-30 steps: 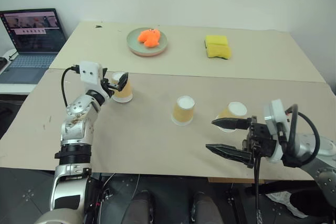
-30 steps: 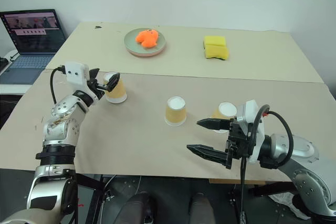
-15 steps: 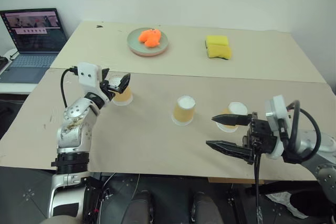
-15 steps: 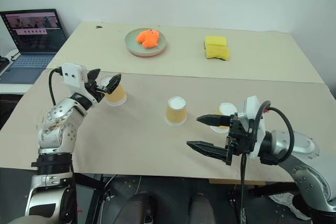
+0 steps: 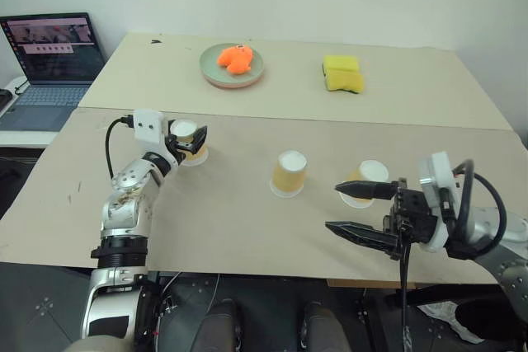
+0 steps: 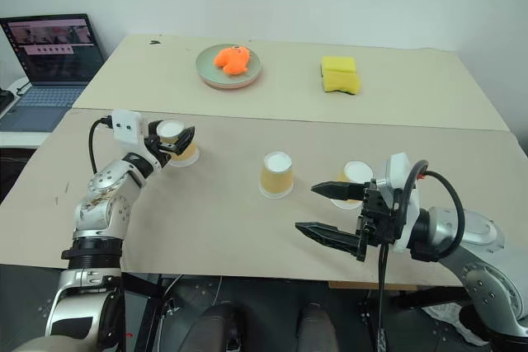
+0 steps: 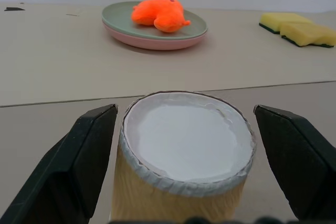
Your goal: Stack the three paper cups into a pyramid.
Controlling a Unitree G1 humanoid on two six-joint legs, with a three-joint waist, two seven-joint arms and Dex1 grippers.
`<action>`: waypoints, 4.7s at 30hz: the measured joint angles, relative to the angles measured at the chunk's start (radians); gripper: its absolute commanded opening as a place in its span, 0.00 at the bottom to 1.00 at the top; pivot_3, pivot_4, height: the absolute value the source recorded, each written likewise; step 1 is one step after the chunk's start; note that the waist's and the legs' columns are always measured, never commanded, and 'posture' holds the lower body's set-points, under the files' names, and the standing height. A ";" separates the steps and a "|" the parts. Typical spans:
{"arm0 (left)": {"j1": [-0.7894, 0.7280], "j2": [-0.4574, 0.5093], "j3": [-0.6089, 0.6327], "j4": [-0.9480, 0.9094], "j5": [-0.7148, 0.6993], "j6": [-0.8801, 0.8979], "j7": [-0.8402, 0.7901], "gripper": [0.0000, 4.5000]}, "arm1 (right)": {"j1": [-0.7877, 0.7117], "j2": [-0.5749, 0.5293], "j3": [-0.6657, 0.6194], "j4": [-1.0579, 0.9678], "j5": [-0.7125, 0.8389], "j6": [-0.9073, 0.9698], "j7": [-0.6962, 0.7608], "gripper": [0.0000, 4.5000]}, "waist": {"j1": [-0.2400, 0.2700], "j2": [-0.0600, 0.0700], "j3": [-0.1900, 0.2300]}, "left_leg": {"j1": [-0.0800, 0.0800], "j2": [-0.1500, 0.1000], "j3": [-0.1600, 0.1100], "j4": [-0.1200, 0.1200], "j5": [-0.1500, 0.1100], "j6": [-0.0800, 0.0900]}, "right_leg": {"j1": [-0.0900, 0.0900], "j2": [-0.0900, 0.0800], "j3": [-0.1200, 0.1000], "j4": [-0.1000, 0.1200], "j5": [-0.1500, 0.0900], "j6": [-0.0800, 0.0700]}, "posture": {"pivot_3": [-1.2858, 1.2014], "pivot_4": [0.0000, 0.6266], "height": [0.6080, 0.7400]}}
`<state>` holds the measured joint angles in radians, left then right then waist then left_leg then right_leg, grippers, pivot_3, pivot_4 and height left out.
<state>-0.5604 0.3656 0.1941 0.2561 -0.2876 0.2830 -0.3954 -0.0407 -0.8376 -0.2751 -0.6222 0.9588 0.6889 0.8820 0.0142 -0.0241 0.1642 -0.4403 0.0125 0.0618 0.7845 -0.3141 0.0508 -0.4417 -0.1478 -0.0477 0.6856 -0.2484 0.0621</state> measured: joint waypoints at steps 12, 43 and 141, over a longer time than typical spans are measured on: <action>-0.055 0.010 -0.039 0.065 0.049 -0.062 -0.032 0.64 | 0.013 0.000 -0.011 -0.004 0.003 0.000 -0.014 1.00 | -0.001 0.000 0.000 | 0.000 0.000 0.000 0.000 0.000 0.000 | 0.000 0.000 0.000 0.000 0.000 0.000 | 0.52 0.24 0.49; -0.121 0.095 -0.295 -0.008 -0.089 0.102 -0.709 0.64 | 0.018 -0.006 -0.021 -0.013 -0.002 0.000 -0.014 1.00 | -0.002 -0.001 0.001 | 0.000 0.000 0.000 0.000 -0.001 0.001 | 0.000 0.001 0.000 -0.001 0.000 0.000 | 0.52 0.24 0.49; 0.192 0.389 -0.055 -0.561 -0.342 0.328 -0.596 1.00 | -0.741 0.218 0.121 0.637 -0.402 -0.208 0.006 0.58 | -0.027 0.004 0.003 | 0.002 0.001 0.001 -0.003 0.003 -0.005 | -0.003 0.002 0.002 0.001 0.000 -0.001 | 0.52 0.24 0.49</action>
<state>-0.3685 0.7547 0.1395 -0.3050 -0.6299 0.6110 -0.9916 -0.7814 -0.6193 -0.1546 0.0152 0.5567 0.4809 0.8879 -0.0124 -0.0206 0.1675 -0.4383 0.0132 0.0627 0.7814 -0.3110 0.0454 -0.4446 -0.1461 -0.0458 0.6870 -0.2489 0.0612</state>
